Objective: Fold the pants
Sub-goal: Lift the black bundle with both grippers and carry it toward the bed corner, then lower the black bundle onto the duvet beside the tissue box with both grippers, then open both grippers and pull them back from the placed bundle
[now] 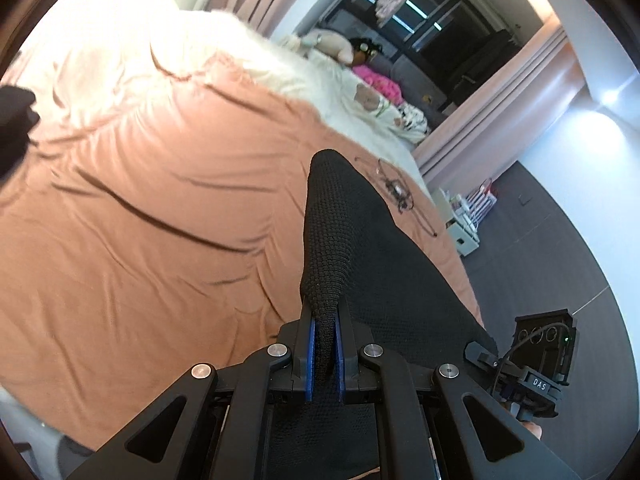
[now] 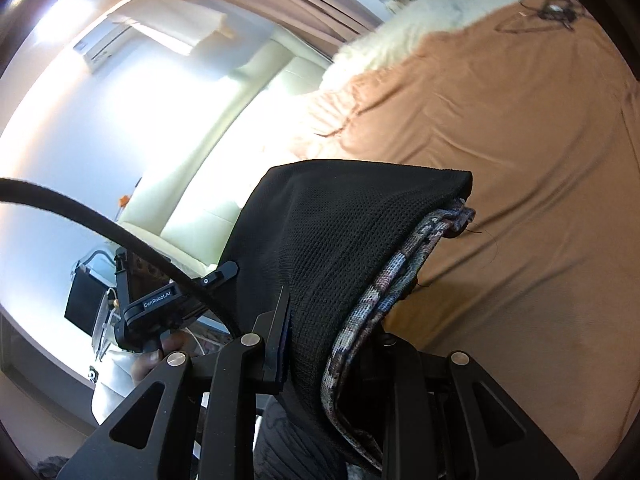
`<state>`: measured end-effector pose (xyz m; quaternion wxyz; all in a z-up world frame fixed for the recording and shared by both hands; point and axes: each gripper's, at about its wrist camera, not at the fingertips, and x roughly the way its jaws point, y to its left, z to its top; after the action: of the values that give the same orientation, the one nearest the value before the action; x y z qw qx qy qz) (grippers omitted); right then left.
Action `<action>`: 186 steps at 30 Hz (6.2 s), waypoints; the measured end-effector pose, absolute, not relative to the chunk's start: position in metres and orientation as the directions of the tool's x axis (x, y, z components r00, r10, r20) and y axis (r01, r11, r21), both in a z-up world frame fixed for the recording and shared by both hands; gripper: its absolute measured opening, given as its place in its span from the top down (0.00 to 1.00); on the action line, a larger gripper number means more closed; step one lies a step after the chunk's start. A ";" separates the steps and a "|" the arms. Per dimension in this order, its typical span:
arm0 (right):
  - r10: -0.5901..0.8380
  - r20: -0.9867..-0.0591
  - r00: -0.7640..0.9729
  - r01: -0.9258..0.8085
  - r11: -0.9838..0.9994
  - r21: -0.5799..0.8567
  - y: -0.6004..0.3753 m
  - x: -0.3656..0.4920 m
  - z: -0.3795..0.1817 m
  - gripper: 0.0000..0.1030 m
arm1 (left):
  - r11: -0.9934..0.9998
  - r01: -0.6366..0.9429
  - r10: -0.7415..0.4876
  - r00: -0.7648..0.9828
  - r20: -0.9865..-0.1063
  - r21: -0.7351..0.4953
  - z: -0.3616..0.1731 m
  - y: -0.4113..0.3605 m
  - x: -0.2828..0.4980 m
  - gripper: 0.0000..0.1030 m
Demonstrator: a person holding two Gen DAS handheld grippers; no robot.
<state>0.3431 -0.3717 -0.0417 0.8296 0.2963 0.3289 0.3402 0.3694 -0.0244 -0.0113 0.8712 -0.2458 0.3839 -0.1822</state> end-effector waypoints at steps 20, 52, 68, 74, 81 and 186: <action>0.805 -0.275 0.525 -0.515 0.558 0.651 -0.248 0.349 -0.008 0.81 | 0.851 0.092 -0.400 0.752 -0.524 -0.517 0.062 0.114 0.314 0.92; 0.878 -0.273 0.392 -0.662 0.476 0.580 0.020 0.478 -0.011 0.81 | 0.852 -0.108 -0.188 0.850 -0.493 -0.512 0.065 0.372 0.342 0.92; 0.884 -0.290 0.367 -0.674 0.467 0.572 0.148 0.540 -0.014 0.81 | 0.883 -0.176 -0.079 0.858 -0.507 -0.436 0.069 0.474 0.386 0.92; 0.885 -0.293 0.362 -0.693 0.465 0.550 0.195 0.552 -0.013 0.81 | 0.875 -0.230 -0.026 0.856 -0.516 -0.426 0.066 0.509 0.395 0.92; 0.893 -0.293 0.341 -0.707 0.449 0.547 0.243 0.565 -0.014 0.81 | 0.875 -0.291 0.043 0.843 -0.536 -0.387 0.066 0.539 0.417 0.92; 0.767 -0.592 0.247 -0.708 0.560 0.431 0.253 0.656 -0.070 0.76 | 0.823 -0.354 -0.061 0.721 -0.690 -0.443 -0.063 0.414 0.405 0.82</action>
<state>0.6562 0.2534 -0.0702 0.7887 0.0376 0.3975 0.4676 0.4054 0.4143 -0.0629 0.8827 -0.2852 0.3641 0.0831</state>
